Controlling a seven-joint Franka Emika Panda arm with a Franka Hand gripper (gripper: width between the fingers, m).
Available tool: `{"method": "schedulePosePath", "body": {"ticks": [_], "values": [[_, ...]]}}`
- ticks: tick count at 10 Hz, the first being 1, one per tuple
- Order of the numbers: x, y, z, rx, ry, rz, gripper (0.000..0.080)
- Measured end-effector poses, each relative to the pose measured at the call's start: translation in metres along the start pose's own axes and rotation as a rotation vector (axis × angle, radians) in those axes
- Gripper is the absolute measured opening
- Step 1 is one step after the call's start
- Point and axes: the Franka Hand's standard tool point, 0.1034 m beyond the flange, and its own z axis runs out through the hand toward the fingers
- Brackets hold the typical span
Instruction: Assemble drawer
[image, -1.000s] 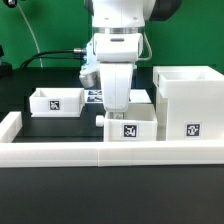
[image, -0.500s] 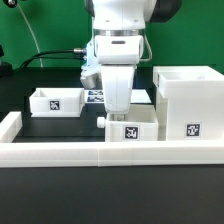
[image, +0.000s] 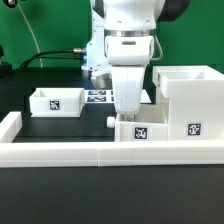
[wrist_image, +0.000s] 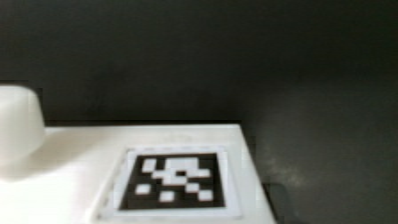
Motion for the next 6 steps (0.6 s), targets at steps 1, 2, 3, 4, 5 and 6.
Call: {"method": "schedulePosePath", "body": {"ticks": [1, 2, 3, 4, 5, 6], "values": [[-0.0009, 0.0001, 0.0001, 0.0, 0.0, 0.002, 0.0042], [-0.0011, 0.0, 0.0003, 0.0, -0.001, 0.002, 0.0042], [-0.0012, -0.0001, 0.0004, 0.001, -0.001, 0.002, 0.0042], [-0.0015, -0.0002, 0.0006, 0.001, -0.001, 0.003, 0.0042], [-0.0033, -0.0006, 0.0009, 0.003, -0.001, -0.016, 0.0042], [-0.007, 0.0, 0.0009, 0.002, 0.0, -0.032, 0.0042]]}}
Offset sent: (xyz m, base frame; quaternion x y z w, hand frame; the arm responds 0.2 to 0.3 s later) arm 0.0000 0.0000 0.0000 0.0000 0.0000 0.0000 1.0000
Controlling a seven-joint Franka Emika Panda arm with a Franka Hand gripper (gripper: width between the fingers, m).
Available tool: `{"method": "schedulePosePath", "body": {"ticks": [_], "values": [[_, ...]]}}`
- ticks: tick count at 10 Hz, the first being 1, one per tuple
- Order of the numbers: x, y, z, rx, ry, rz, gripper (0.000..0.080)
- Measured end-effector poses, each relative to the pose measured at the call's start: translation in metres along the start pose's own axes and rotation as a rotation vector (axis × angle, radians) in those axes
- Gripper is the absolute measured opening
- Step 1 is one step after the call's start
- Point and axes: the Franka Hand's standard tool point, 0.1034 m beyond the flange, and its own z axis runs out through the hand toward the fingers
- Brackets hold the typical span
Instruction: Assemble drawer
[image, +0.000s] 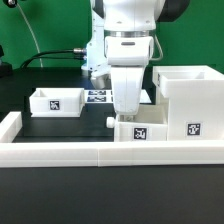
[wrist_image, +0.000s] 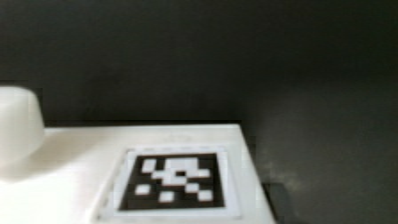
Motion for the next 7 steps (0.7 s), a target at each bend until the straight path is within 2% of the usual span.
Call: {"method": "schedulePosePath", "body": {"ticks": [2, 3, 5, 7], "values": [[-0.0037, 0.0003, 0.0011, -0.031, 0.007, -0.02, 0.0042], [-0.0036, -0.0003, 0.0018, -0.037, 0.008, -0.019, 0.0042], [-0.0043, -0.0007, 0.0021, -0.035, 0.008, -0.018, 0.0042], [0.0025, -0.0014, 0.0021, -0.035, 0.008, -0.004, 0.0042]]}}
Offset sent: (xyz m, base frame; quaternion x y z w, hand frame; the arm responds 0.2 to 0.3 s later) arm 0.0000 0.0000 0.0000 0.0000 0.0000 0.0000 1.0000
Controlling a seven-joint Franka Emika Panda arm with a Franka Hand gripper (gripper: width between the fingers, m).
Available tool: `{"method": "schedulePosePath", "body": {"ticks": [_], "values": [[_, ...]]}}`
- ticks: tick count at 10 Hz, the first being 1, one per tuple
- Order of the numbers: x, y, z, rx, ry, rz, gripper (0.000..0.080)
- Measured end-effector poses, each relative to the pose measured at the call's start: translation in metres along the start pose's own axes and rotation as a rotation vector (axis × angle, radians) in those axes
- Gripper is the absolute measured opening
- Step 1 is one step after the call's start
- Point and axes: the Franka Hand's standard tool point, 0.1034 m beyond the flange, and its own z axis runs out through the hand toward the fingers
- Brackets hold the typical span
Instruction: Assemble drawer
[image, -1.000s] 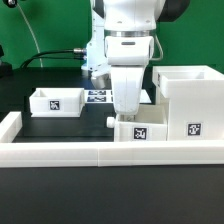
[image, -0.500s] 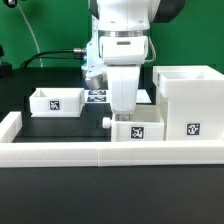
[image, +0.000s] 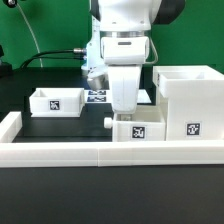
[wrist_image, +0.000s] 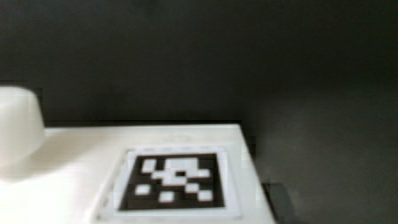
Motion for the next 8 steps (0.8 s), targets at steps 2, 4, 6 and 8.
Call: {"method": "schedulePosePath", "body": {"ticks": [2, 4, 6, 8], "values": [[0.0026, -0.0001, -0.0002, 0.003, -0.001, 0.007, 0.0042], [0.0019, 0.0012, -0.0008, 0.0, 0.0, 0.007, 0.0042], [0.0004, 0.0011, -0.0003, -0.003, 0.001, 0.011, 0.0042], [0.0007, 0.0007, 0.0001, -0.002, 0.0, 0.01, 0.0042]]}}
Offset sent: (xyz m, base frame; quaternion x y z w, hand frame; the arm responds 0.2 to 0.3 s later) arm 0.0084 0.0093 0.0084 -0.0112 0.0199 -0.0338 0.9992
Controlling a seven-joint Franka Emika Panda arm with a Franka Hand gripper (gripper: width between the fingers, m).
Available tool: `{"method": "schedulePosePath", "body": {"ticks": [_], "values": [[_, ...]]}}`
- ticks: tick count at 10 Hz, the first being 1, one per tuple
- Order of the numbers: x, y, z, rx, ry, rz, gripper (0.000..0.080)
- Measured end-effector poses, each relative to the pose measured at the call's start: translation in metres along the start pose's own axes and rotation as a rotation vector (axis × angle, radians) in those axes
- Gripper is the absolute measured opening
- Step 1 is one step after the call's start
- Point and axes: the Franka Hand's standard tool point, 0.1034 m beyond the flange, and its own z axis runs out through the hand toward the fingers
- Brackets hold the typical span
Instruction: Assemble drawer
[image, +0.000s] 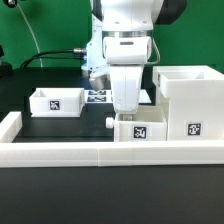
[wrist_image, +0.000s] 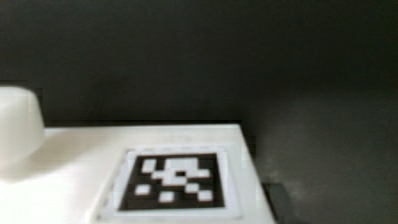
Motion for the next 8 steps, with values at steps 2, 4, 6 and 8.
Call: {"method": "schedulePosePath", "body": {"ticks": [2, 4, 6, 8], "values": [[0.002, -0.001, 0.0002, 0.008, -0.004, -0.013, 0.0042], [0.0013, -0.0006, 0.0, 0.007, -0.005, -0.014, 0.0042], [0.0004, -0.0005, 0.0002, 0.007, -0.006, -0.011, 0.0042], [0.0006, -0.0006, 0.0002, 0.007, -0.006, -0.013, 0.0042]]}}
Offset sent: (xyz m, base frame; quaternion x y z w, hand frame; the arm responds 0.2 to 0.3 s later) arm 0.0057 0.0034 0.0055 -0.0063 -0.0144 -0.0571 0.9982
